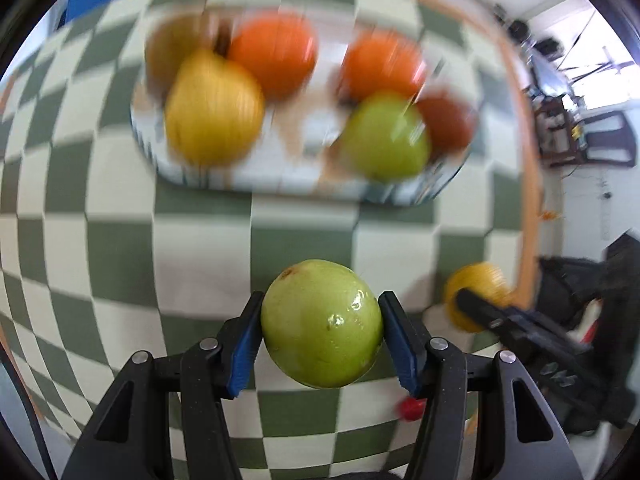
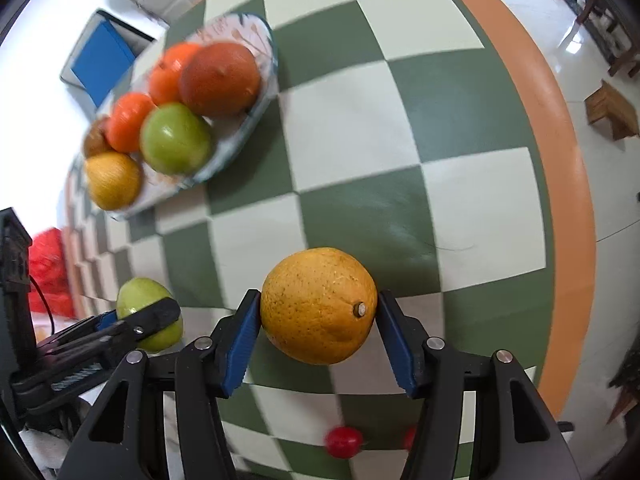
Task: Organize fruits
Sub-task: 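Carry the pear and green apple onto the plate and open both tools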
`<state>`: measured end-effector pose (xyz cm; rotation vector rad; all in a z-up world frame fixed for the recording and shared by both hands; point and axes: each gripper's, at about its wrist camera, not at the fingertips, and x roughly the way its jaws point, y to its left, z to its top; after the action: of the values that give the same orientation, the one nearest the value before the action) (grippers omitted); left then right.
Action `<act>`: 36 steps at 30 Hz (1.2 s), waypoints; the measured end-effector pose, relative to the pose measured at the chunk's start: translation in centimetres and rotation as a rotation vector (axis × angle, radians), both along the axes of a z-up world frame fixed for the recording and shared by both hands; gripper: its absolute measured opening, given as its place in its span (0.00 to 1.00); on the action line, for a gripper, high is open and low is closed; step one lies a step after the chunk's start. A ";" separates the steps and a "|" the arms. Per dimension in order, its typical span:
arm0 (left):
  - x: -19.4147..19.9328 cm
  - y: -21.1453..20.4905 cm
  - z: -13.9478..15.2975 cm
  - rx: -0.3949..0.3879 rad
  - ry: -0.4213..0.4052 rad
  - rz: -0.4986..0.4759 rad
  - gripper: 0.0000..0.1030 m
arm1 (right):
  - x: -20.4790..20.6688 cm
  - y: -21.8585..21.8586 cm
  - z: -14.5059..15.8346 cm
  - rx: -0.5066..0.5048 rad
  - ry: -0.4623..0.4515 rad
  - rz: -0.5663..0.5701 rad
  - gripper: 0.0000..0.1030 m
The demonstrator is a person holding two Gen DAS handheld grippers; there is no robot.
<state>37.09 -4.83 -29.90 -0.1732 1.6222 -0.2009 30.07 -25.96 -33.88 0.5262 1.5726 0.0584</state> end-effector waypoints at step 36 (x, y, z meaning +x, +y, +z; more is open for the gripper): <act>9.3 2.7 1.8 0.178 -0.123 0.070 0.90 | 18.9 1.7 2.1 -0.113 -0.102 0.100 0.90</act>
<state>46.43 -2.10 -28.08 -0.0786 1.5009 -0.0126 49.01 -24.28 -31.76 0.3503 1.4918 0.0706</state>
